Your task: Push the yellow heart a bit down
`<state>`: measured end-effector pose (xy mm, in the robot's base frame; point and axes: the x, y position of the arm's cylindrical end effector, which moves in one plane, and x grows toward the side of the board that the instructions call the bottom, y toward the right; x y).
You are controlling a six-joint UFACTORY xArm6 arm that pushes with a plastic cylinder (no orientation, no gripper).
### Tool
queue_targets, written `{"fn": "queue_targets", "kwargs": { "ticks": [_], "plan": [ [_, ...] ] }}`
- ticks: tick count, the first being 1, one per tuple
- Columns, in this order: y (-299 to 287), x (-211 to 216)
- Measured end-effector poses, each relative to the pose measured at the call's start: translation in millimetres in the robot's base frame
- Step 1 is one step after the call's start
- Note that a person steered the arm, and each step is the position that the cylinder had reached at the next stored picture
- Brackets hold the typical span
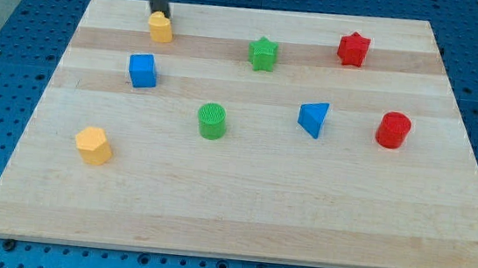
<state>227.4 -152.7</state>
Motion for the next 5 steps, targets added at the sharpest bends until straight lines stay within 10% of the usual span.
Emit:
{"fn": "queue_targets", "kwargs": {
  "ticks": [5],
  "plan": [
    [-4, 12]
  ]
}}
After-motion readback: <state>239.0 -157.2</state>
